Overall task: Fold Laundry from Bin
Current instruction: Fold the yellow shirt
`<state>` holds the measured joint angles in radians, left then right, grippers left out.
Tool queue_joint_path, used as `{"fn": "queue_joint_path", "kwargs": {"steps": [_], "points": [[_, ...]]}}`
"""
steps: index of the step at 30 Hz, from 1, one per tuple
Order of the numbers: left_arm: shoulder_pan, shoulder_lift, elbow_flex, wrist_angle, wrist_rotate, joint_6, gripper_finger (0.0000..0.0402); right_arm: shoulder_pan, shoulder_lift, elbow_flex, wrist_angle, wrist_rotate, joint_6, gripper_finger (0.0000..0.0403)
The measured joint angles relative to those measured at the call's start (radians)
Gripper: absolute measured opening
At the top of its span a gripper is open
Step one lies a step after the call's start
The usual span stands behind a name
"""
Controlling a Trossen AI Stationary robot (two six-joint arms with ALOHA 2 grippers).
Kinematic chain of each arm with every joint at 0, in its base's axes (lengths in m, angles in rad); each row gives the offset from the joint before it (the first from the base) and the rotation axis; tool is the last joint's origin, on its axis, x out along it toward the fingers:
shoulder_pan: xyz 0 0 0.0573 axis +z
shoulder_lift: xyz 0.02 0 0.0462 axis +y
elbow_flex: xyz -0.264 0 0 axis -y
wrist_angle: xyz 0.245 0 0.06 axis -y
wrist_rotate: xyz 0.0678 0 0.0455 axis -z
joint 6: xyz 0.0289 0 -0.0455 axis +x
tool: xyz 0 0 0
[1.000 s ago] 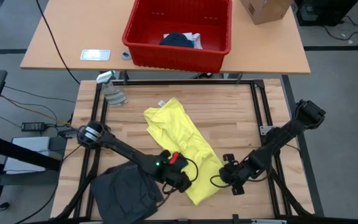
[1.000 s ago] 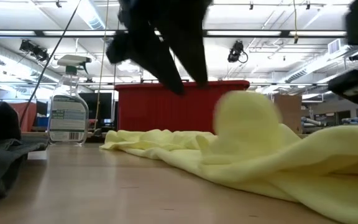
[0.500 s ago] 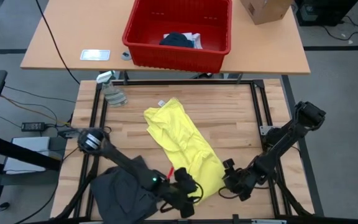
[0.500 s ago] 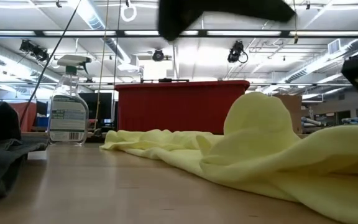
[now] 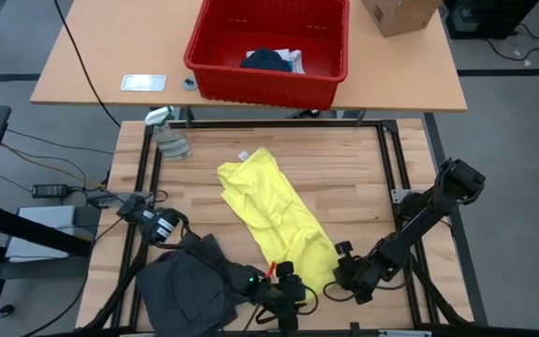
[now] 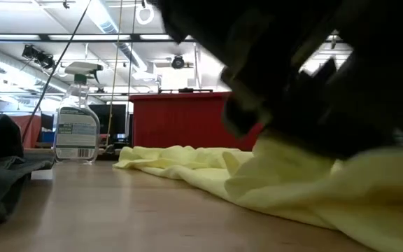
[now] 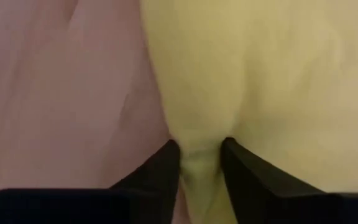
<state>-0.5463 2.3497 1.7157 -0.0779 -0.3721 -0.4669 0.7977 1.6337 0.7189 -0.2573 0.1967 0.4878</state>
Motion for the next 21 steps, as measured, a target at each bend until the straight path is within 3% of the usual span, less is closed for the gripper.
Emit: {"fn": "queue_joint_path", "kwargs": {"steps": [6,10,13,17,21], "points": [[0.010,0.010,0.007,-0.148,0.035,-0.092,0.0182,-0.026,0.000,-0.001,0.002,-0.015,0.082,0.0067],[0.012,-0.010,0.005,-0.196,0.048,-0.140,0.0105,-0.047,-0.004,0.000,0.002,-0.093,0.101,0.0015],[0.031,-0.023,0.002,-0.150,0.184,-0.191,0.0022,-0.062,-0.003,0.001,0.018,-0.200,0.092,0.0013],[0.049,-0.035,0.085,-0.178,0.342,-0.226,0.0010,-0.096,-0.045,0.031,-0.005,-0.434,0.101,0.0009],[0.041,-0.062,0.233,-0.393,0.350,-0.238,0.0005,-0.129,-0.152,0.116,-0.076,-0.434,0.101,0.0009]]}}
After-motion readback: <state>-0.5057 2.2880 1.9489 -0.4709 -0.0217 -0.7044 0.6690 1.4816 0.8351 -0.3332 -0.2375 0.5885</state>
